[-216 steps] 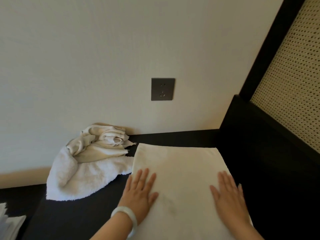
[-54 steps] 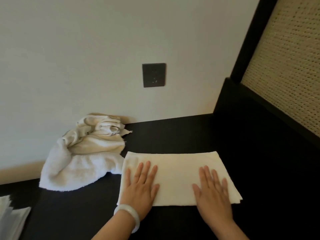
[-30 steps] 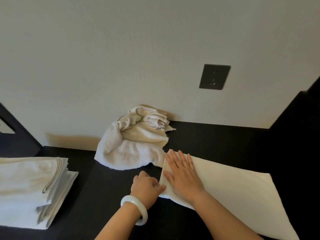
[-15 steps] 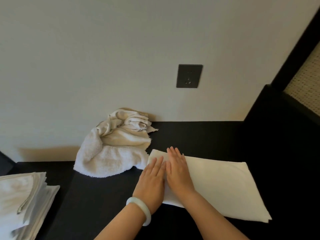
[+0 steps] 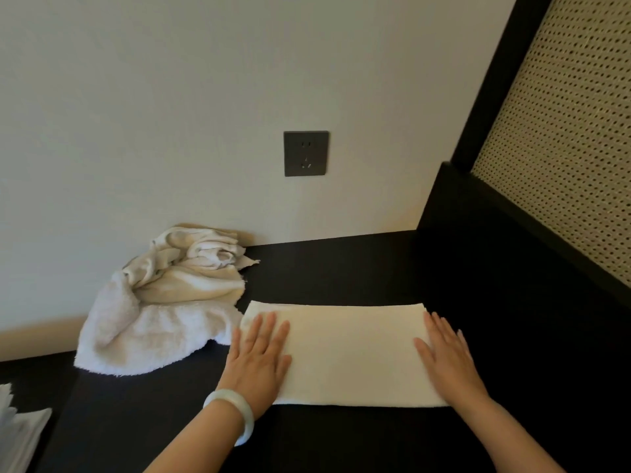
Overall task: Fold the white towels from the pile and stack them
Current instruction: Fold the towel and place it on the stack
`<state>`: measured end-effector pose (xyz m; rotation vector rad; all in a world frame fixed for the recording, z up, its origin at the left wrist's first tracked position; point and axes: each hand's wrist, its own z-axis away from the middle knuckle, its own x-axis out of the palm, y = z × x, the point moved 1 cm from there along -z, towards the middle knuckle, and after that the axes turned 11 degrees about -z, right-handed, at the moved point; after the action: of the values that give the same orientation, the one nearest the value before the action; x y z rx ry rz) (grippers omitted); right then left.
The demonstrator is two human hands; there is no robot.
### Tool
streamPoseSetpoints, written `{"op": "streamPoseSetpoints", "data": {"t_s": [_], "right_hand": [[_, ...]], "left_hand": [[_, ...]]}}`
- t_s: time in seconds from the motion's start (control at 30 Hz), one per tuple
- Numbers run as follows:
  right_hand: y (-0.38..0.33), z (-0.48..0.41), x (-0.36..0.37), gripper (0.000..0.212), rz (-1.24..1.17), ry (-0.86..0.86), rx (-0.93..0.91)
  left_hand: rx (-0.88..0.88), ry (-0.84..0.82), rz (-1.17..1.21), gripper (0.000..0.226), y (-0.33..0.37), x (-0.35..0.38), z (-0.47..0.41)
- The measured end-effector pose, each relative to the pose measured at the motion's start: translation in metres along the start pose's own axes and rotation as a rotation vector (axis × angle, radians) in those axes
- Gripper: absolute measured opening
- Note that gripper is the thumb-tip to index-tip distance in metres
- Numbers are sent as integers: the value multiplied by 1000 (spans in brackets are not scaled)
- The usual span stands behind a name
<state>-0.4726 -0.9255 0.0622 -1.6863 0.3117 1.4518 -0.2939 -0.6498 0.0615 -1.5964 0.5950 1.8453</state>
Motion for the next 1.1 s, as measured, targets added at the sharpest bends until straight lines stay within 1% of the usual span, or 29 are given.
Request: {"op": "streamPoseSetpoints", "data": {"t_s": [0.07,0.13,0.2,0.27,0.33,0.4,0.43,0.5,0.57,0.67,0.73,0.83,0.9,1.1], "right_hand": [[-3,1,-9,65,-87,97,64],[-4,2,-19,62,-178,134,153],[-6,3,-25,58,-219,82,242],[-7,2,-30,54,-166,-19,347],[-10,-2,-36,55,-192,-89,442],[-9,-5,-37,59,-356,-111,518],[-9,-7,-36,58,-466,-108,546],[-7,-6,-35,47,-680,-101,584],[-9,-1,-34,34,-869,-114,603],[-21,8,-40,21,-1078,-135,541],[-34,11,-47,19,-1164,-157,429],[-67,11,-59,15,-1253,-240,289],[-92,9,-62,15,-1287,-332,223],[-174,17,-41,25,-1321,-629,117]], "left_hand": [[-53,-8,112,63,-1,-12,4],[-179,68,213,61,-4,-24,11],[-331,117,286,55,-11,-32,17],[-448,50,401,45,-19,-34,19],[-520,-31,544,35,-25,-35,19],[-569,-95,638,30,-29,-38,19],[-586,-125,675,28,-30,-40,18],[-624,-196,794,21,-33,-41,15],[-662,-263,1034,16,-36,-41,16],[-664,-256,1464,17,-37,-46,30],[-601,-213,1601,18,-39,-53,41],[-520,-132,1661,20,-49,-68,56],[-507,-61,1697,20,-62,-76,68],[-571,147,1730,25,-118,-83,124]]}}
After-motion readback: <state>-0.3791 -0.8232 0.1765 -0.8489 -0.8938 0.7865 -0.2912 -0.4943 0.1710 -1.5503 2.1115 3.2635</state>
